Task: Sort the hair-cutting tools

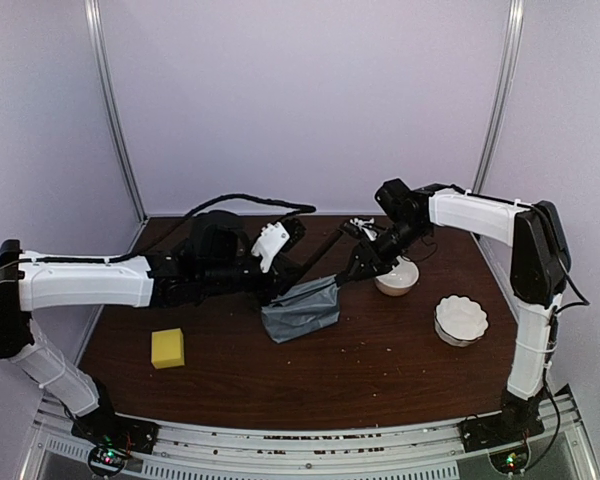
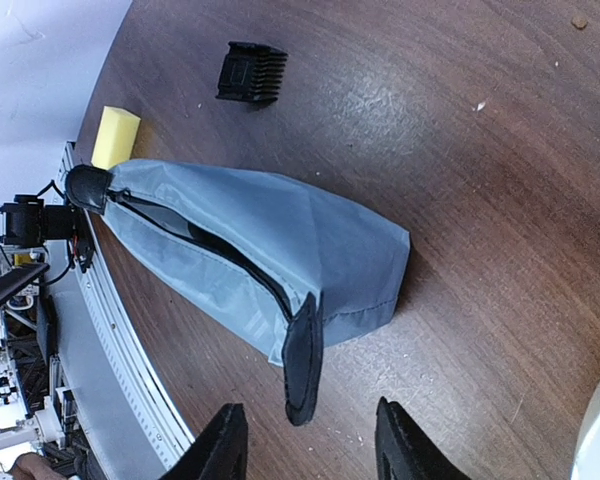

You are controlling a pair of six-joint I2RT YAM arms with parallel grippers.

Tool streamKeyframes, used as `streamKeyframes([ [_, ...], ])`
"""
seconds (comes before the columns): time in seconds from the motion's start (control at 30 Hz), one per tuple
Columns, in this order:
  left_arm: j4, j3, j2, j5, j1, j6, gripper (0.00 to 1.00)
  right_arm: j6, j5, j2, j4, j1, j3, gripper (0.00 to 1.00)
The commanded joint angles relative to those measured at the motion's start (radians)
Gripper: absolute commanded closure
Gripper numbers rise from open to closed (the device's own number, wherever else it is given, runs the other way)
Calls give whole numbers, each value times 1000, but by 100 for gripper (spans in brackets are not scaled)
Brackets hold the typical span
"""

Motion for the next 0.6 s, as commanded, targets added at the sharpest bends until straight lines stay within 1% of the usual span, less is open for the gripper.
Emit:
streamKeyframes([
  [0.0,99,54,55,11,10,50,100,19,-28,-4,57,-13,17,55],
  [0.07,122,57,82,15,18,54,100,39,-50,11,87,-14,18,56],
  [0.2,130,86,134,30,30,61,100,60,-132,34,104,-17,18,63],
  [0.23,134,91,146,31,30,68,100,62,-143,35,109,-18,12,65],
  [0.33,154,102,182,37,37,78,100,87,-193,38,151,-26,-15,79],
  [0.4,164,111,205,62,46,76,100,109,-218,38,177,-33,-32,86],
  [0.57,170,120,237,102,61,76,100,127,-229,39,195,-53,-52,95],
])
